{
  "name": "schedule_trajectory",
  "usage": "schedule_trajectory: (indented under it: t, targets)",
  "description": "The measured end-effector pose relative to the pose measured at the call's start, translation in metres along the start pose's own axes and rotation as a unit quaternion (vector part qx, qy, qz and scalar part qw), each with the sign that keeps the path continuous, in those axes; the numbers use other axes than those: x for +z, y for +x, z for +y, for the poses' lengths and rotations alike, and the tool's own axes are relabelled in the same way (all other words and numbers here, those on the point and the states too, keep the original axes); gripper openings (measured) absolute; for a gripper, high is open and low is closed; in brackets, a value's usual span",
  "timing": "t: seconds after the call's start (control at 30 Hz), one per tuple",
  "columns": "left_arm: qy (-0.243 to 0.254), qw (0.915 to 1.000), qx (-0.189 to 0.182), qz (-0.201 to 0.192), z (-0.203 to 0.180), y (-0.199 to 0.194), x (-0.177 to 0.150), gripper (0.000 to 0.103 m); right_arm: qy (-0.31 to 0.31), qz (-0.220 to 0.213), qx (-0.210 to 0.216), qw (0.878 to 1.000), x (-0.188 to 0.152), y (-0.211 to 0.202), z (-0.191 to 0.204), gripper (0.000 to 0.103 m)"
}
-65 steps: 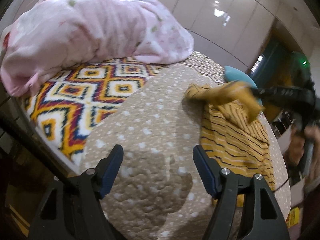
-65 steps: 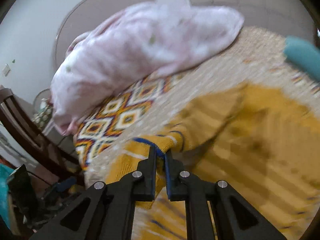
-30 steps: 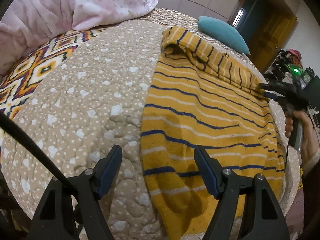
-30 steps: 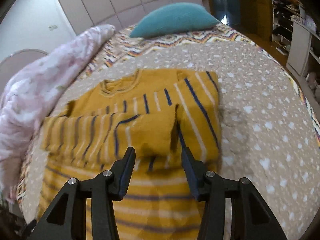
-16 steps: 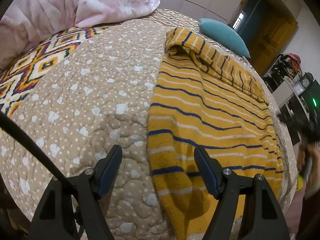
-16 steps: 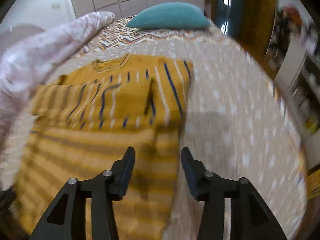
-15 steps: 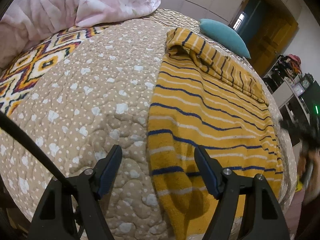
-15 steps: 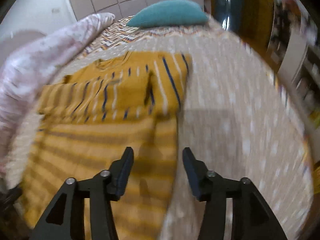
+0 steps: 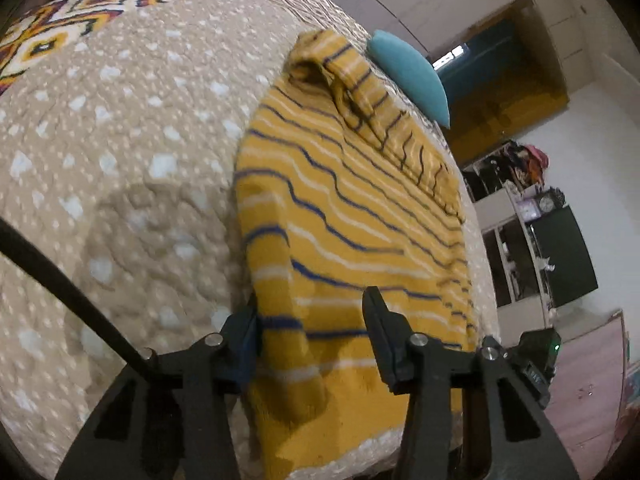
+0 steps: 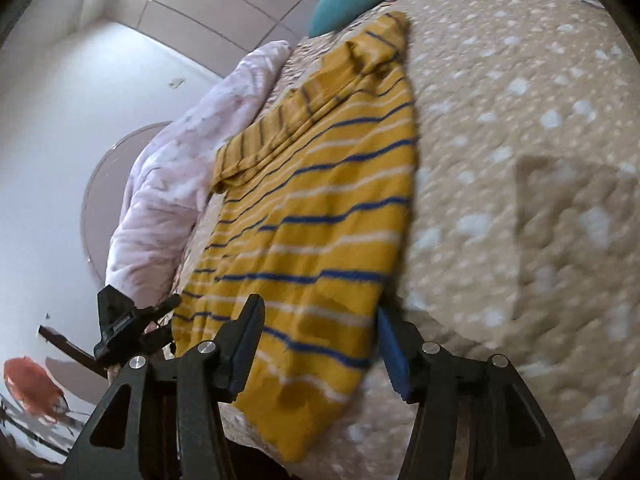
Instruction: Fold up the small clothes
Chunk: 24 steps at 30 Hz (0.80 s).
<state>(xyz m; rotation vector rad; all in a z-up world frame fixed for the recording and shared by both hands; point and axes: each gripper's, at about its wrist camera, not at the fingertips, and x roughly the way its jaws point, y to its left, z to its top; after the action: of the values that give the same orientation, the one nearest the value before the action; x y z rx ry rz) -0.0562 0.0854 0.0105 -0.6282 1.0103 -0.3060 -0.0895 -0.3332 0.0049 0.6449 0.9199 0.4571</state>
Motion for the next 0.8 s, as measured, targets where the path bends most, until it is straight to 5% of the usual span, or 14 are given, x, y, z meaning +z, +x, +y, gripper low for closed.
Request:
schedule_trajectory:
  t: [0.27, 0.43, 0.47, 0.5, 0.53, 0.6, 0.8]
  targets:
    - [0.045, 0.9981, 0.037, -0.022, -0.017, 0.002, -0.028, 0.046, -0.002, -0.006, 0.039, 0.999, -0.021, 0.017, 0.017, 0.060]
    - [0.059, 0.9957, 0.069, -0.020, -0.025, 0.003, -0.033, 0.046, -0.017, -0.016, 0.017, 1.000, -0.033, 0.026, 0.031, 0.059]
    - [0.056, 0.9952, 0.078, -0.019, -0.025, 0.002, -0.032, 0.036, -0.016, -0.015, 0.012, 1.000, -0.033, 0.029, 0.033, 0.055]
    - [0.053, 0.9944, 0.090, -0.018, -0.026, 0.003, -0.030, 0.013, -0.016, -0.014, 0.006, 1.000, -0.031, 0.031, 0.032, 0.046]
    - [0.051, 0.9934, 0.102, -0.013, -0.025, 0.005, -0.027, 0.010, -0.013, -0.013, -0.008, 1.000, -0.029, 0.036, 0.032, 0.040]
    - [0.033, 0.9949, 0.095, -0.007, -0.020, 0.003, -0.023, 0.009, -0.002, -0.007, -0.016, 1.000, -0.027, 0.041, 0.029, 0.016]
    - [0.054, 0.9937, 0.093, -0.030, -0.033, -0.033, -0.039, 0.009, 0.026, 0.008, 0.039, 0.999, -0.034, 0.021, 0.017, 0.012]
